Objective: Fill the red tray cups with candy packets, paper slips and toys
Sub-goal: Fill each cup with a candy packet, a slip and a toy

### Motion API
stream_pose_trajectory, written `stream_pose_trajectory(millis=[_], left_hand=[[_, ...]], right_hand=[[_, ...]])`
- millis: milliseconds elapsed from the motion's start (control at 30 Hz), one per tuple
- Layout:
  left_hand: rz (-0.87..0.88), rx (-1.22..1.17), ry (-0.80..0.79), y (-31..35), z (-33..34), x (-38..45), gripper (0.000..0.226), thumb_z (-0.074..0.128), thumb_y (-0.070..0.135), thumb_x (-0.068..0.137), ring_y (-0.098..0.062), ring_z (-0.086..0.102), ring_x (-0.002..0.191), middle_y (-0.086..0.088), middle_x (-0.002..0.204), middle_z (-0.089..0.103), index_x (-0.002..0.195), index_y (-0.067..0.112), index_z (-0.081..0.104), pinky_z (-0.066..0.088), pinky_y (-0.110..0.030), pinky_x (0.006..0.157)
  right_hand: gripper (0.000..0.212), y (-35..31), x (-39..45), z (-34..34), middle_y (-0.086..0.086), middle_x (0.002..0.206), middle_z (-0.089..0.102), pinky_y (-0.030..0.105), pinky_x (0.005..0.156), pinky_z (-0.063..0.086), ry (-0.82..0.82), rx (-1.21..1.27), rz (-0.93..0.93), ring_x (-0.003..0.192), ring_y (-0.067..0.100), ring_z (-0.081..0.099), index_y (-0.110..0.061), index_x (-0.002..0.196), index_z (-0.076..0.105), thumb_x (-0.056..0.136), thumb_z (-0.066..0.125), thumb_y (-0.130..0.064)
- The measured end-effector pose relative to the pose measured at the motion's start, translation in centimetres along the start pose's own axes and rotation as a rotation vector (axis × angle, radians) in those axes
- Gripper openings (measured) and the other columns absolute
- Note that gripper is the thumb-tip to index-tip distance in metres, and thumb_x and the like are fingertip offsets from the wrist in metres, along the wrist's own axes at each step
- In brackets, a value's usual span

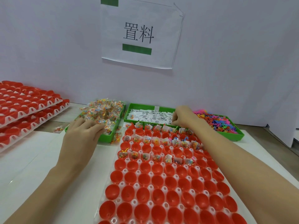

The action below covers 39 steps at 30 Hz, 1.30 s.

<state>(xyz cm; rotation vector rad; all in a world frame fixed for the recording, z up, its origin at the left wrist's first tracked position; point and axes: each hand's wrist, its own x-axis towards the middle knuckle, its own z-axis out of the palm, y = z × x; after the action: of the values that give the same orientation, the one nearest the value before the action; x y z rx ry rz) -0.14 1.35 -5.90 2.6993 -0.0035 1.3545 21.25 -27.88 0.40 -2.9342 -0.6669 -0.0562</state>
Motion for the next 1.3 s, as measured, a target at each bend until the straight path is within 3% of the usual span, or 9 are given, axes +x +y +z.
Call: stream_pose_trajectory(millis=[267,367,467,600,733,933,1033,1167,1300], left_hand=[[-0.058,-0.054,0.063,1.5,-1.1,0.6,0.002,0.077,0.006,0.09,-0.035,0.057,0.073,-0.008,0.077,0.075,0.09,0.004,0.077,0.049,-0.048,0.074],[-0.129,-0.288,0.067,3.4,-2.0,1.1,0.01,0.083,0.006,0.084,-0.024,0.063,0.077,0.002,0.081,0.075,0.092,0.01,0.079,0.051,-0.04,0.078],[-0.214,-0.614,0.037,6.6,-3.1,1.3,0.011,0.082,0.012,0.084,-0.006,0.072,0.082,0.011,0.085,0.076,0.094,0.016,0.079,0.054,-0.02,0.083],[-0.379,-1.112,-0.146,10.5,-4.6,1.3,0.012,0.083,0.013,0.081,-0.014,0.078,0.086,0.004,0.088,0.08,0.093,0.017,0.08,0.059,-0.022,0.083],[-0.407,-1.289,-0.315,12.7,-5.7,0.9,0.012,0.083,0.013,0.08,-0.02,0.079,0.085,-0.002,0.091,0.081,0.092,0.013,0.081,0.061,-0.026,0.079],[-0.35,-1.336,-0.516,13.4,-6.0,0.4,0.012,0.083,0.01,0.084,-0.025,0.078,0.084,-0.006,0.093,0.079,0.095,0.015,0.082,0.061,-0.03,0.081],[-0.355,-1.287,-0.5,13.6,-5.9,0.2,0.011,0.084,0.014,0.084,-0.023,0.078,0.079,-0.005,0.085,0.079,0.093,0.019,0.081,0.063,-0.037,0.077],[-0.398,-1.302,-0.49,13.8,-5.4,0.0,0.031,0.088,0.015,0.079,-0.023,0.077,0.077,-0.007,0.086,0.077,0.106,0.021,0.075,0.059,-0.024,0.073],[-0.35,-1.227,-0.541,13.6,-5.0,-0.3,0.013,0.087,0.018,0.081,-0.02,0.078,0.082,-0.004,0.085,0.079,0.091,0.022,0.081,0.061,-0.031,0.079]], right_hand=[[0.012,0.6,-3.1,-0.6,0.003,0.089,0.076,0.026,0.073,0.047,0.286,0.43,0.088,0.078,0.013,0.066,-0.009,0.095,0.076,0.094,0.064,-0.015],[0.008,0.2,-5.8,-1.7,-0.003,0.079,0.077,0.021,0.065,0.049,0.331,0.674,0.107,0.065,-0.001,0.068,-0.014,0.095,0.074,0.094,0.067,-0.018],[0.007,-0.4,-9.4,-2.8,-0.003,0.078,0.078,0.02,0.07,0.054,0.322,0.787,0.07,0.074,0.005,0.074,-0.015,0.095,0.074,0.092,0.072,-0.02],[0.004,-2.3,-15.1,-3.0,-0.001,0.077,0.078,0.016,0.067,0.055,0.337,0.905,-0.018,0.073,0.01,0.075,-0.018,0.09,0.073,0.092,0.074,-0.021],[0.006,-4.2,-19.6,-1.9,0.004,0.073,0.076,0.012,0.062,0.05,0.315,1.023,-0.072,0.069,0.01,0.073,-0.014,0.086,0.072,0.092,0.074,-0.013],[0.013,-6.4,-22.6,-0.4,0.0,0.084,0.077,0.031,0.07,0.058,0.261,0.976,-0.251,0.078,0.019,0.073,-0.023,0.092,0.076,0.093,0.072,-0.011],[0.012,-6.2,-22.9,-0.1,-0.002,0.087,0.075,0.03,0.07,0.056,0.286,0.942,-0.257,0.08,0.017,0.071,-0.027,0.097,0.076,0.096,0.07,-0.016],[0.01,-5.8,-23.3,0.4,-0.005,0.085,0.073,0.03,0.069,0.055,0.277,0.917,-0.244,0.078,0.017,0.068,-0.031,0.097,0.074,0.096,0.068,-0.024],[0.02,-5.6,-23.5,0.7,-0.006,0.089,0.074,0.034,0.071,0.057,0.251,0.911,-0.231,0.081,0.019,0.069,-0.033,0.101,0.075,0.099,0.063,-0.017]])
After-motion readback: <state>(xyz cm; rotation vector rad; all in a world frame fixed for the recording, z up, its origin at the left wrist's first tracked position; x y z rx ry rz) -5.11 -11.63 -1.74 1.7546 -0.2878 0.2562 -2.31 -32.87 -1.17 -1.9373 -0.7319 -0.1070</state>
